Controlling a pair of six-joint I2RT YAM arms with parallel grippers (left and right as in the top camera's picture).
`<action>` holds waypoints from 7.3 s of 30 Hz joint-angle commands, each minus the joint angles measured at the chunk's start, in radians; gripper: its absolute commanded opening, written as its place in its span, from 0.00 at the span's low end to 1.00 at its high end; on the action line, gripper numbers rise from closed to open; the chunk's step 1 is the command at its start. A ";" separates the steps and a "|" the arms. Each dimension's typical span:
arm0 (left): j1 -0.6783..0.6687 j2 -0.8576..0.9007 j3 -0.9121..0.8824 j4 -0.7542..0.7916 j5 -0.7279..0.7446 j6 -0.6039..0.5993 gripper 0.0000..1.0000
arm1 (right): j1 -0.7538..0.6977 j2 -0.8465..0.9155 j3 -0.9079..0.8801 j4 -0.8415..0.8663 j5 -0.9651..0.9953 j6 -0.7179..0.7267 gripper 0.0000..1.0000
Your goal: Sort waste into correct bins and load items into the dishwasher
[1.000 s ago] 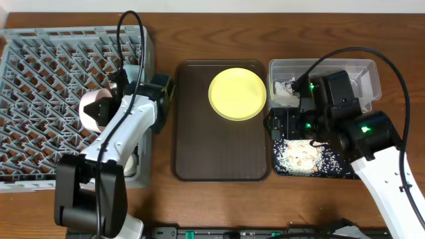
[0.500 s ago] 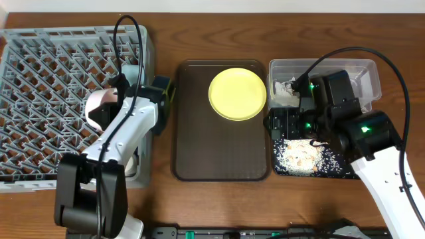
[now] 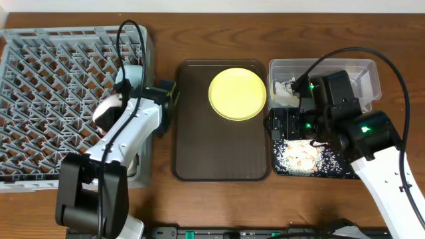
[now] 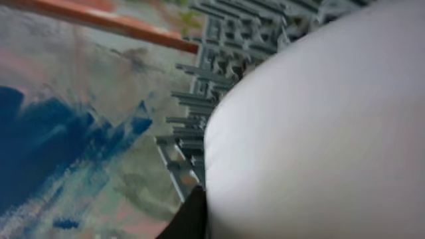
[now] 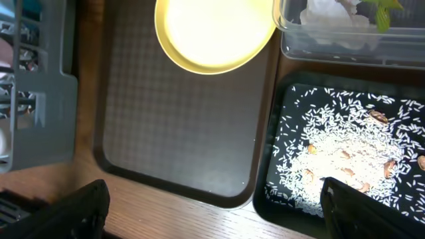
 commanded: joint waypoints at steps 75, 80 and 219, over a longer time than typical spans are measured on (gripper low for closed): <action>0.092 -0.341 0.268 0.538 0.093 0.829 0.06 | -0.003 0.002 0.001 -0.056 -0.005 -0.015 0.99; 0.201 -0.284 0.265 0.576 0.093 0.984 0.06 | -0.003 0.002 0.001 -0.060 -0.004 -0.031 0.99; 0.125 -1.693 -1.081 1.214 1.110 0.553 0.95 | 0.010 0.002 0.001 0.015 -0.001 -0.010 0.99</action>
